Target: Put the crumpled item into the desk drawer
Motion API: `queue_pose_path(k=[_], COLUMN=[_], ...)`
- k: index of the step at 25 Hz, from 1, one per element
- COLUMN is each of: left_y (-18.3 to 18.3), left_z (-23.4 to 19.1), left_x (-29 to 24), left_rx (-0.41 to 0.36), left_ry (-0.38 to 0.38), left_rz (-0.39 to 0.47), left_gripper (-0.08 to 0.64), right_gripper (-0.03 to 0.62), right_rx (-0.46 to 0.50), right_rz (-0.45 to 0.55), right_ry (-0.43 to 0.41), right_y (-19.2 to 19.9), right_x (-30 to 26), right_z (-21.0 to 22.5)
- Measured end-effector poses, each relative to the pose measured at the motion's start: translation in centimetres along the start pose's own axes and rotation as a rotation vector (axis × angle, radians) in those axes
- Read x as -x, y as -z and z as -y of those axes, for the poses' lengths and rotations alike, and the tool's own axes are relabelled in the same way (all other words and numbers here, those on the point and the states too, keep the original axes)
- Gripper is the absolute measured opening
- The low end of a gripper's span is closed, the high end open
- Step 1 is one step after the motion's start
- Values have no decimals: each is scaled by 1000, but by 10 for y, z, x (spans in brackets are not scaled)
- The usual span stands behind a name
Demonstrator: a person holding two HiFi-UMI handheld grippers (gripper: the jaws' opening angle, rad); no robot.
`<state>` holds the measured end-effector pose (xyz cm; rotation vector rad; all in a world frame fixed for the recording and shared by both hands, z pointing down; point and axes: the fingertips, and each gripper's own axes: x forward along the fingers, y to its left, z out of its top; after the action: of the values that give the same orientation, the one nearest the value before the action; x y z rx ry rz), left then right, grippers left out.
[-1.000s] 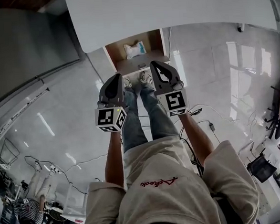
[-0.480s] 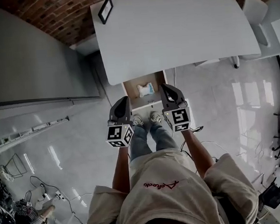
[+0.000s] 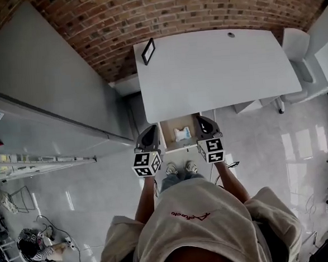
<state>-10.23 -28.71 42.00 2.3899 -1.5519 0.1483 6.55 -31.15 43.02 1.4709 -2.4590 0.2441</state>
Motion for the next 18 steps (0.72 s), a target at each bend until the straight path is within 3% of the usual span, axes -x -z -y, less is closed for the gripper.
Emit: queue_pose_path(k=[9,18], left_y=[-46,-59], left_z=[-9,-35], left_x=[10,17], left_rx=[-41,-72], left_ry=[-9,-34], left_rz=[66,67], left_gripper=[8,8], right_gripper=[12,12], right_rx=[58,43], right_rz=[29,81], right_ry=[30,62], right_y=[-40,-66], right_x=[10,6], right_z=[15,9])
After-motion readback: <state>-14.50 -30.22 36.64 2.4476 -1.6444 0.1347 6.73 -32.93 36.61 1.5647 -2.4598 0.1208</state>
